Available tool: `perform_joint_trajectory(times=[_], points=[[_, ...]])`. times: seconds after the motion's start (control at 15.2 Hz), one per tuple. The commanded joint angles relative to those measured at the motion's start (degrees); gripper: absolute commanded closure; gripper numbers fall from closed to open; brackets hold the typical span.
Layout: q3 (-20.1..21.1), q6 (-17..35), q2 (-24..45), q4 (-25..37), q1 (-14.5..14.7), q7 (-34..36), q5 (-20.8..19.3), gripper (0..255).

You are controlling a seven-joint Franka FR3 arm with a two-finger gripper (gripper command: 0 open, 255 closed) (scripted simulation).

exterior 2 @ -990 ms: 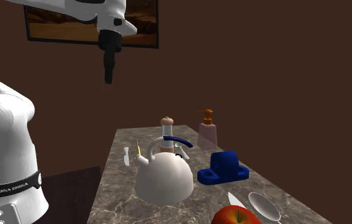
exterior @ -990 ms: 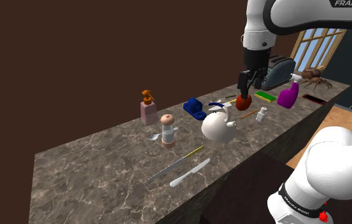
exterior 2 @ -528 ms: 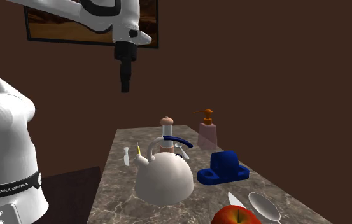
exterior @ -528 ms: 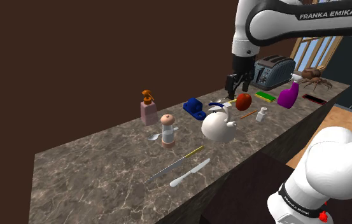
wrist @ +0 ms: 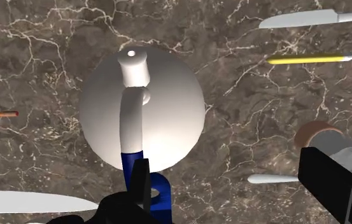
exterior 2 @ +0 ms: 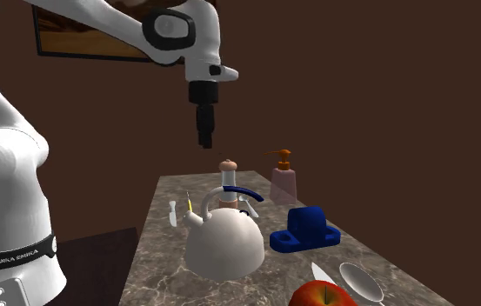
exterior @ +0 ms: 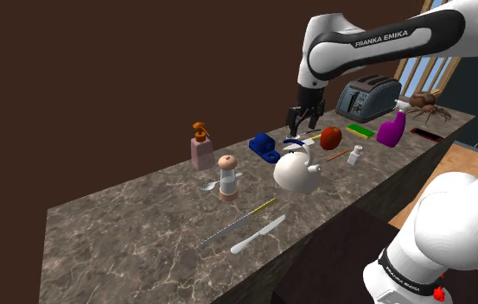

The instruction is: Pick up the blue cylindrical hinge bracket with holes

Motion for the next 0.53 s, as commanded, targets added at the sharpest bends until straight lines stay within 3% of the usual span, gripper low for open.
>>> perform_joint_trajectory(times=[0.0,0.46], points=[[-1.4,4.1,4.8,1.8,-0.1,-0.9,1.0,0],[-4.9,14.1,18.8,8.7,-0.2,-4.5,6.7,0]])
